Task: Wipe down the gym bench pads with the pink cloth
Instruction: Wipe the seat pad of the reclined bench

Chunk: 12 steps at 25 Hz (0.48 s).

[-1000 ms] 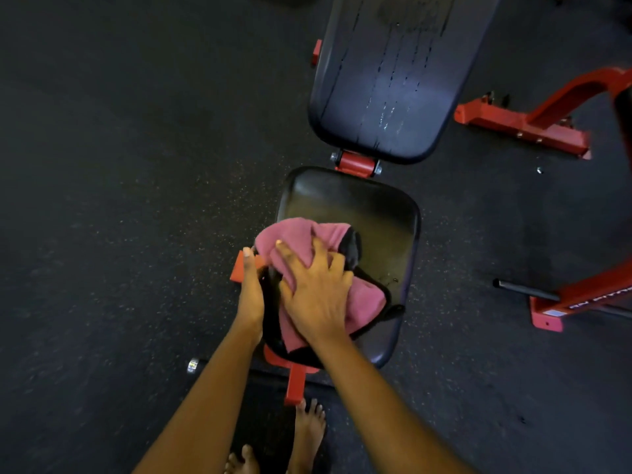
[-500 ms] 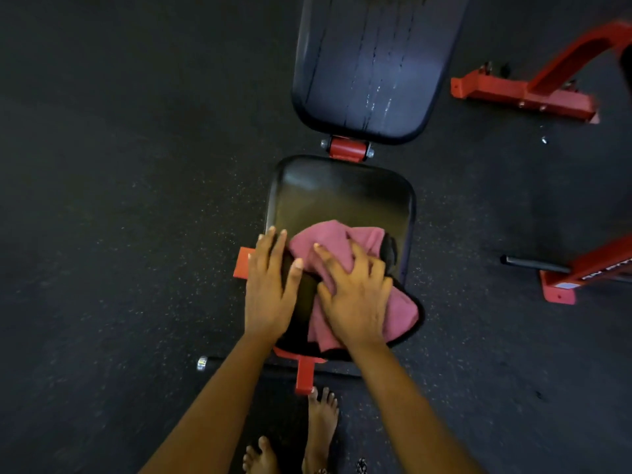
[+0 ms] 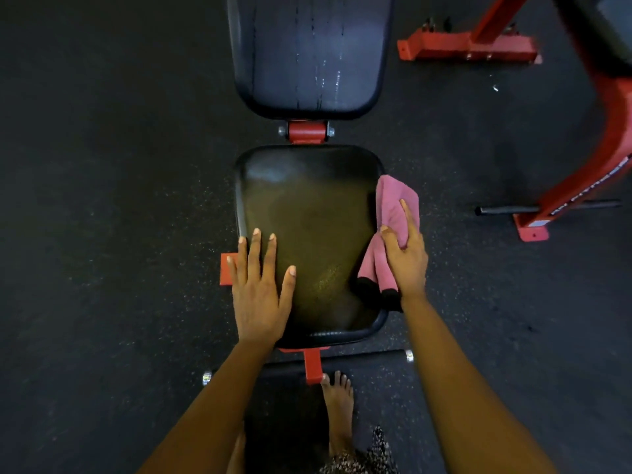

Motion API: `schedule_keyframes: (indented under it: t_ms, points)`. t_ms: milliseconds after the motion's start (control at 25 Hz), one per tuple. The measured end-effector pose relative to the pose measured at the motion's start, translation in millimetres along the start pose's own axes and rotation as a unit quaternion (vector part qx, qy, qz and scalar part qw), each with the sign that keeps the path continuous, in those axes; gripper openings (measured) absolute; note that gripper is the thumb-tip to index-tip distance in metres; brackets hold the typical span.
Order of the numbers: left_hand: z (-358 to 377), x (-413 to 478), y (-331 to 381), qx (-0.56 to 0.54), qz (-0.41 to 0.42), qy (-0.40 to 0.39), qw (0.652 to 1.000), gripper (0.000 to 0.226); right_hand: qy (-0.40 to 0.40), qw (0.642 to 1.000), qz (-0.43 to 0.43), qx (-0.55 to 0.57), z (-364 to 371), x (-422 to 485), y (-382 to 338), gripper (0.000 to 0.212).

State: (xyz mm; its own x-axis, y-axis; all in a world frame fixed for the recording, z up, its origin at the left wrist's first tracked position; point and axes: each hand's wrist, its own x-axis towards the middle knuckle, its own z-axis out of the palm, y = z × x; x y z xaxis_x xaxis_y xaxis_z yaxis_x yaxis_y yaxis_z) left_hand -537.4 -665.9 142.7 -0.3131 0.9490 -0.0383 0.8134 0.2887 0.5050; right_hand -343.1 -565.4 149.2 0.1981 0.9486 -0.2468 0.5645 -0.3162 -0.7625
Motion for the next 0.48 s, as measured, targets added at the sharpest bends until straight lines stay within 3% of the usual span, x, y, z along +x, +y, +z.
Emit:
schedule_keyframes:
  t_ms: [160, 360, 480]
  points:
    - [-11.3, 10.4, 15.2, -0.006, 0.087, -0.058, 0.995, 0.068, -0.032, 0.996, -0.005, 0.084, -23.1, -13.3, 19.7, 0.046]
    - [8.1, 65.5, 34.1, 0.119, 0.251, -0.107, 0.955, 0.062, 0.002, 0.997, -0.024, 0.075, -15.3, 59.8, -27.0, 0.045]
    - [18.8, 74.9, 31.3, 0.186, 0.271, -0.107, 0.938, 0.061, -0.067, 0.997, -0.018, 0.012, 0.6, 120.7, -43.6, 0.045]
